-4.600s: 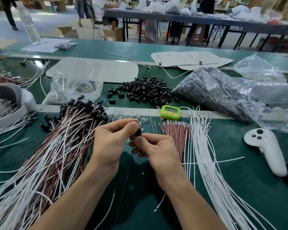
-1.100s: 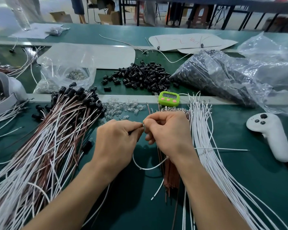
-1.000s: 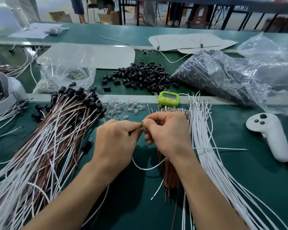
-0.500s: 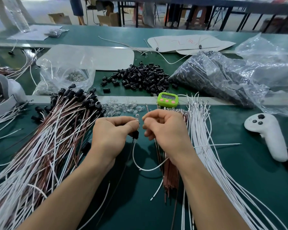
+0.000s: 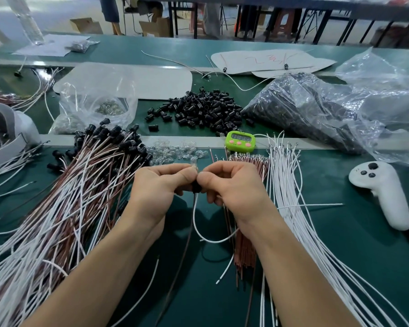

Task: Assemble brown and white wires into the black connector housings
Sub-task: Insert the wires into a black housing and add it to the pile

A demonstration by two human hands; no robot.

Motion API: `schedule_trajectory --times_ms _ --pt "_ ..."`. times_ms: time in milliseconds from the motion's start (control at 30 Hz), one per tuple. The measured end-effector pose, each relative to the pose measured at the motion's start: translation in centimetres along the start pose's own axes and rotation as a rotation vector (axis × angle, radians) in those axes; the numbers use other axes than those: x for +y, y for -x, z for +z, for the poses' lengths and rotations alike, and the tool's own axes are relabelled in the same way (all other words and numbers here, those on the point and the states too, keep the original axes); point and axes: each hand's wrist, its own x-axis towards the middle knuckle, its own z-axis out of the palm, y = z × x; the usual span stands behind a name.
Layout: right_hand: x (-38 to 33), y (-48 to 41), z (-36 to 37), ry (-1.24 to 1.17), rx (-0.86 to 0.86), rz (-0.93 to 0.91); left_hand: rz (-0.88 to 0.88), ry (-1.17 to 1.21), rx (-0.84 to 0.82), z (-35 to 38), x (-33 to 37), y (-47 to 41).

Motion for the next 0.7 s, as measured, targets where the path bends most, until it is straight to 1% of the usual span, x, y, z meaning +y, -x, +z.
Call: schedule_trajectory --times_ms 133,267,367,433,533,700 --pt "0.0 0.0 -0.1 0.072 0.011 -0.063 -0.005 0.008 -0.029 -0.1 0.1 0.0" --pt "-0.1 0.0 -0.6 0.073 -0.04 -0.108 -0.012 -0.005 -0.152 -0.9 0.4 -0.1" --pt "-0.2 0.0 -0.9 0.131 -0.058 -0.151 -0.002 -0.049 -0.183 -1.3 0.2 -0.4" --pt "-0.2 0.1 -1.1 0.167 -0.065 -0.155 0.019 -0.076 -0.197 -1.4 0.1 -0.5" --pt "-0.4 0.1 -1.5 0.153 -0.085 -0.14 0.082 -0.13 -0.237 -1.8 0.0 -0.7" --pt "-0.6 0.3 -1.2 0.124 -0.086 -0.141 0.106 -0.079 -0.265 -1.9 0.0 -0.7"
